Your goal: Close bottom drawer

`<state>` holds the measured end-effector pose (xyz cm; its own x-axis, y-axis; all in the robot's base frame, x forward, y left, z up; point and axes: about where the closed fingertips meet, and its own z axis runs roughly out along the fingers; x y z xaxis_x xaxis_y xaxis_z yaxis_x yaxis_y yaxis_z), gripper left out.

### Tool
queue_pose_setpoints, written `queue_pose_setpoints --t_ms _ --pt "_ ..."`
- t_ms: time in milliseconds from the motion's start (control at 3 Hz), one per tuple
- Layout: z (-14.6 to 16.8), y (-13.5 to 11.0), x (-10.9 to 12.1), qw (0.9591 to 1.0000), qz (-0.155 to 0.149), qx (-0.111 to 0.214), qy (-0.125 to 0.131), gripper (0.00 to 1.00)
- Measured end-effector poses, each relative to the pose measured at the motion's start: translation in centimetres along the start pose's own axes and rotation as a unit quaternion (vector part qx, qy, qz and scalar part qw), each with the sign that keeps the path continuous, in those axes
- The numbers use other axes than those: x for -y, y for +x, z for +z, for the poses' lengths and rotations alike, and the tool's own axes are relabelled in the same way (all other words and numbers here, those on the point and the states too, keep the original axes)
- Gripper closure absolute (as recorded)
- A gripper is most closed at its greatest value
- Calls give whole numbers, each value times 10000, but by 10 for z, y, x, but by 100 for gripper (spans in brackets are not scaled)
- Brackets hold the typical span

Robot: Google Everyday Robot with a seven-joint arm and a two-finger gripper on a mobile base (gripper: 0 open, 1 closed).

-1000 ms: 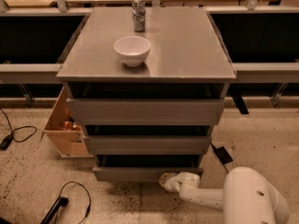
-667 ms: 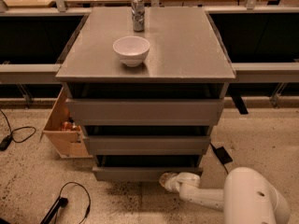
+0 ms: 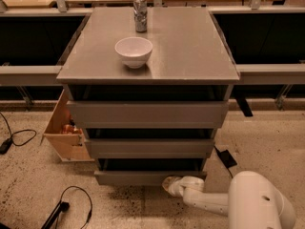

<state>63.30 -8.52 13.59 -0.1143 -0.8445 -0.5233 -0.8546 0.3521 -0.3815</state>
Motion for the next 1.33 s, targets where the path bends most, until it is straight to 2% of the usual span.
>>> queue_pose_setpoints --t_ms 667,1000,1333 --pt "0 0 0 10000 0 0 -1 0" --pt "0 0 0 10000 0 0 -1 0" --pt "0 0 0 10000 0 0 -1 13"
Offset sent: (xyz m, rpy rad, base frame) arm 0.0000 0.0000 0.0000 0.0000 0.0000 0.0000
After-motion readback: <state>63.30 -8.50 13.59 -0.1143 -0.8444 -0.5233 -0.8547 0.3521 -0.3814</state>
